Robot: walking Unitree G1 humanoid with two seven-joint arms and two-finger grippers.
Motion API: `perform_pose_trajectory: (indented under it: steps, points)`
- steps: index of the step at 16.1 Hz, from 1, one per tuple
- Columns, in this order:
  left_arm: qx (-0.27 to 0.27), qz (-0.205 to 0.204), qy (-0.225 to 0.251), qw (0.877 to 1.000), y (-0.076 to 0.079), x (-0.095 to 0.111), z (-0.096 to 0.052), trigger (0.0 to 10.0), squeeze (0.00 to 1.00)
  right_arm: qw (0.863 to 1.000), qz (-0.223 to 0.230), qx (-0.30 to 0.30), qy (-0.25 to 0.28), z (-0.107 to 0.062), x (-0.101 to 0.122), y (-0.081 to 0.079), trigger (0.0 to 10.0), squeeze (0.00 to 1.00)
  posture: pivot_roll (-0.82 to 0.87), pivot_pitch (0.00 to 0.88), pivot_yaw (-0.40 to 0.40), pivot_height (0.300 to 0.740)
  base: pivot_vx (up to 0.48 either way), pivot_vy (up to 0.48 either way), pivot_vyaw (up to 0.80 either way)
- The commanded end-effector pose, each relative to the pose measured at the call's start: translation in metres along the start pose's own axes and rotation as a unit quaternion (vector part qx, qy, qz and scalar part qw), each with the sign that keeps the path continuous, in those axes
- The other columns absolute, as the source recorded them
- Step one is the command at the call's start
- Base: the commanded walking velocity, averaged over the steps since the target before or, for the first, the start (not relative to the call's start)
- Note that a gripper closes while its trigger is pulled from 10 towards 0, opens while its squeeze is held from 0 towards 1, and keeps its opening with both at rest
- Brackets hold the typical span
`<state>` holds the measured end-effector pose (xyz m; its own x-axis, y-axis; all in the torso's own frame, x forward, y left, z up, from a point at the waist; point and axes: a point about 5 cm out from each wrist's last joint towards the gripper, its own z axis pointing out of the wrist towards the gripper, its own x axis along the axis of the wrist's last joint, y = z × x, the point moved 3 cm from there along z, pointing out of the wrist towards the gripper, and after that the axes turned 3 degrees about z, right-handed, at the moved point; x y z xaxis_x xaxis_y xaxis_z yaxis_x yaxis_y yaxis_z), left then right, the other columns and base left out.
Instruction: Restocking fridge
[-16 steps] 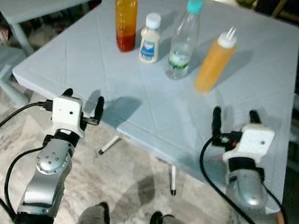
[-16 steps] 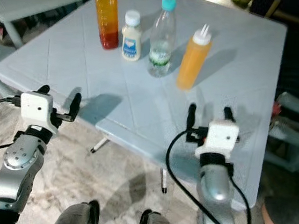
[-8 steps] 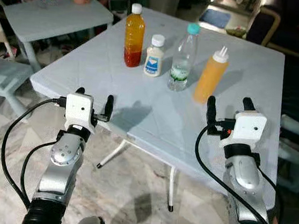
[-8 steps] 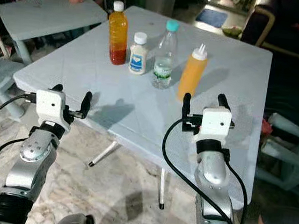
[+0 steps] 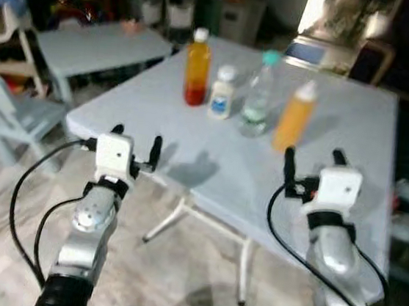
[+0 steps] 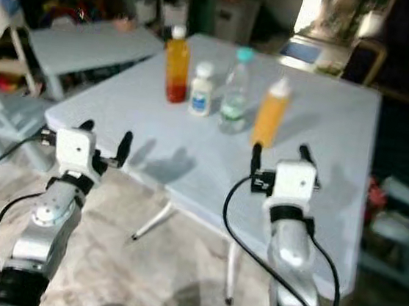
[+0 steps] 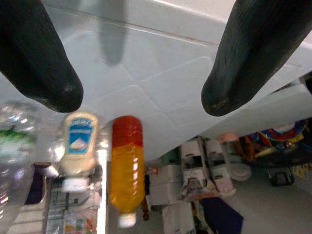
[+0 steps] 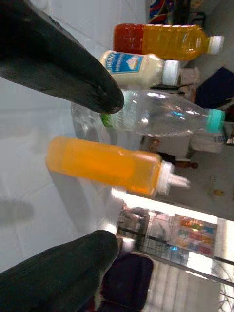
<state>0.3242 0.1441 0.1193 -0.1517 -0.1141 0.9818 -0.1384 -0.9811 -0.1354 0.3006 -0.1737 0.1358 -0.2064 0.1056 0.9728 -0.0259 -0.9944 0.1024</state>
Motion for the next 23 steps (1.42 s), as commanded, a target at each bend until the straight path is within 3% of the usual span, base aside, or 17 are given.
perform_pose_trajectory:
  steps: [1, 6, 11, 14, 16, 20, 23]
  points:
    - [-0.005, -0.001, 0.000, 1.000, 0.001, 0.001, 0.000, 10.0, 0.00, 1.000, 0.000, 0.002, 0.012, 0.005, 0.006, 0.001, 10.0, 0.00, -0.02, 0.037, -0.001, 0.740, 0.352, 0.000, 0.00]
    - [-0.007, 0.000, 0.002, 1.000, 0.002, 0.003, 0.005, 10.0, 0.00, 1.000, -0.006, -0.006, 0.015, 0.007, 0.008, 0.006, 10.0, 0.00, -0.02, 0.050, 0.001, 0.740, 0.322, 0.000, 0.00]
    - [0.001, 0.006, 0.002, 1.000, -0.005, 0.005, 0.003, 10.0, 0.00, 1.000, 0.004, 0.007, 0.011, 0.009, 0.007, 0.001, 10.0, 0.00, -0.01, 0.076, 0.003, 0.740, 0.000, 0.000, 0.00]
    - [0.007, 0.011, -0.016, 1.000, -0.008, -0.003, -0.006, 10.0, 0.00, 0.998, 0.030, 0.058, 0.003, 0.020, 0.007, -0.013, 10.0, 0.00, 0.00, 0.110, 0.004, 0.740, 0.000, 0.000, 0.00]
    - [0.007, 0.012, -0.021, 1.000, -0.008, -0.004, -0.010, 10.0, 0.00, 0.996, 0.020, 0.083, 0.016, 0.028, 0.013, -0.020, 10.0, 0.00, 0.01, 0.122, 0.005, 0.740, 0.000, 0.000, 0.00]
    - [0.012, 0.017, -0.025, 0.999, -0.013, -0.003, -0.015, 10.0, 0.00, 0.997, 0.020, 0.073, 0.028, 0.046, 0.019, -0.014, 10.0, 0.00, 0.04, 0.125, 0.006, 0.740, 0.000, 0.000, 0.40]
    - [0.011, 0.019, -0.027, 0.999, -0.013, -0.002, -0.014, 10.0, 0.00, 0.997, 0.012, 0.070, 0.031, 0.047, 0.019, -0.013, 10.0, 0.00, 0.04, 0.132, 0.012, 0.740, 0.000, 0.000, 0.00]
